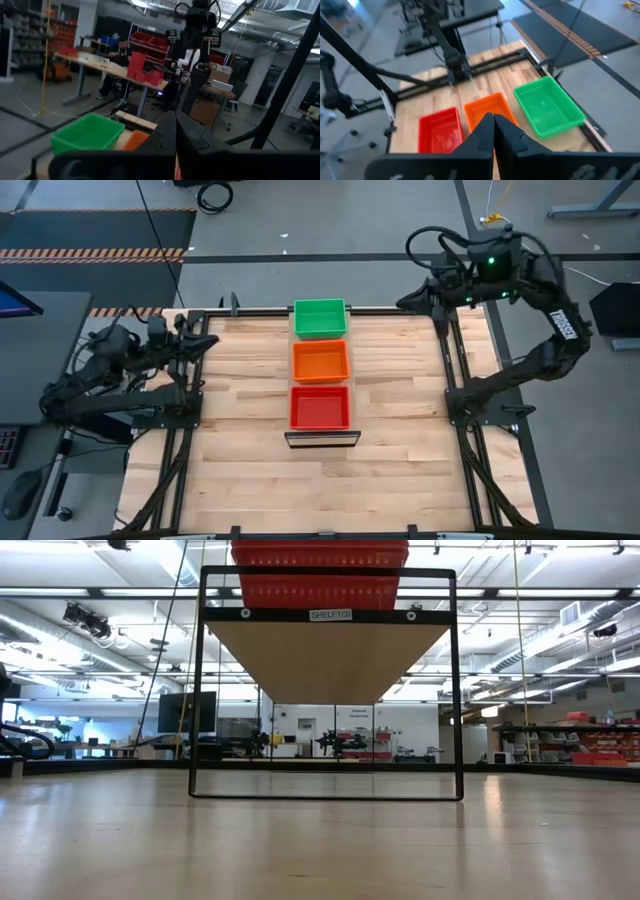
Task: Stack baskets on shelf by color
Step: Return to Home Position
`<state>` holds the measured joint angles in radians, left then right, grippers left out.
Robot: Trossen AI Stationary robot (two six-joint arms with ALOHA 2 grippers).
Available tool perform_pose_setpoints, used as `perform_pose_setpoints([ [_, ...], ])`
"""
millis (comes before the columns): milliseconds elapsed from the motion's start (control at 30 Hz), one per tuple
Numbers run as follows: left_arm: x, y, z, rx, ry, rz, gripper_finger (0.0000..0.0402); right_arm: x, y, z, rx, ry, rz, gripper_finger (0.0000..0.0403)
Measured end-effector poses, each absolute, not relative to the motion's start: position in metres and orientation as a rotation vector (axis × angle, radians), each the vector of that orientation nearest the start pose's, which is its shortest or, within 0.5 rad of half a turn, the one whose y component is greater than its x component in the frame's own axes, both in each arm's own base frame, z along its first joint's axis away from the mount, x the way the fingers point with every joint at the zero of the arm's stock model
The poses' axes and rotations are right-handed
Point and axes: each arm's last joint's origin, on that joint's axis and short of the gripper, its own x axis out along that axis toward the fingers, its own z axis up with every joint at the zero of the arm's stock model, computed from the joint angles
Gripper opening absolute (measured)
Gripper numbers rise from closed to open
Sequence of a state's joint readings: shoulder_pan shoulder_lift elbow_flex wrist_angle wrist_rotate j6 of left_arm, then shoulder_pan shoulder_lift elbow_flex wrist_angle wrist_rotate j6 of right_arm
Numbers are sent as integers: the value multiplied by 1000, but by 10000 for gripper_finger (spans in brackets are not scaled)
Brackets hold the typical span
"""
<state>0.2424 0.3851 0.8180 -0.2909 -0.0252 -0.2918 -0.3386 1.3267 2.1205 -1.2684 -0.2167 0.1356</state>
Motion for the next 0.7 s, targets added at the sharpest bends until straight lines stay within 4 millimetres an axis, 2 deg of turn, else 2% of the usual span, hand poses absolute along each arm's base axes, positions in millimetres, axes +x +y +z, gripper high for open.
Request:
perform_pose_setpoints([
  [100, 72, 18, 365, -291, -176, 240, 1, 169, -52, 516, 287, 390, -123, 3],
  [233, 79, 20, 355, -298, -173, 235, 1, 176, -55, 476, 321, 326, -114, 3],
  [433, 79, 20, 354, -274, -174, 235, 1, 169, -62, 426, 352, 133, -151, 2],
  [600, 80, 20, 353, -236, -156, 241, 0, 167, -66, 368, 396, 161, -163, 2],
  [700, 80, 21, 352, -196, -146, 251, 0, 169, -69, 345, 423, 117, -130, 2],
])
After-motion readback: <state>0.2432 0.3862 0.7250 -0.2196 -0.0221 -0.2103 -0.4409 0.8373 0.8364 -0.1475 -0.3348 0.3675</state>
